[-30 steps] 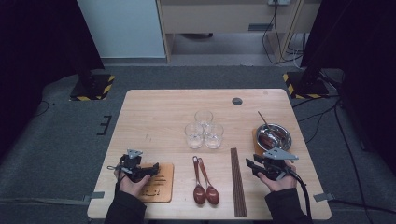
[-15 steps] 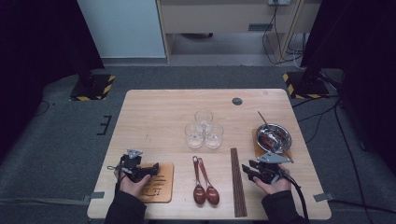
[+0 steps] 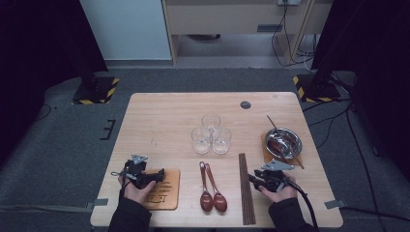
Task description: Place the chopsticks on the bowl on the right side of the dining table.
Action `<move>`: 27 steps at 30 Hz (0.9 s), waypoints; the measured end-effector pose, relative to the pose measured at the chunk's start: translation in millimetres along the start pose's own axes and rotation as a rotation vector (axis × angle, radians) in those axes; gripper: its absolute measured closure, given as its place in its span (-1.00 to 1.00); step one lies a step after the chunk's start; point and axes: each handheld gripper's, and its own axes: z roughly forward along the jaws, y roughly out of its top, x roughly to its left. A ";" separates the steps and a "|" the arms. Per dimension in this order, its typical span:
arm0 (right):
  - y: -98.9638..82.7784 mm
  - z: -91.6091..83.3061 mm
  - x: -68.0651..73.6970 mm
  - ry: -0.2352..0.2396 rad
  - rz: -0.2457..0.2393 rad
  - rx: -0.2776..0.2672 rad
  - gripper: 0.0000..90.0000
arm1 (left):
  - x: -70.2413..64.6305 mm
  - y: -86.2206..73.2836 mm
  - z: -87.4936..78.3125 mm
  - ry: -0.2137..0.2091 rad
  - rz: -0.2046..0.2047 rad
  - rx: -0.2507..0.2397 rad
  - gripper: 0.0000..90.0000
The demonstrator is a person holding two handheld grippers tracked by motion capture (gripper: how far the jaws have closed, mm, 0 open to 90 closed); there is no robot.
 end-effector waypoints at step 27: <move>-7.6 12.8 -0.8 0.003 -0.018 0.076 0.63 | 0.0 0.0 0.0 0.000 0.000 0.000 -0.97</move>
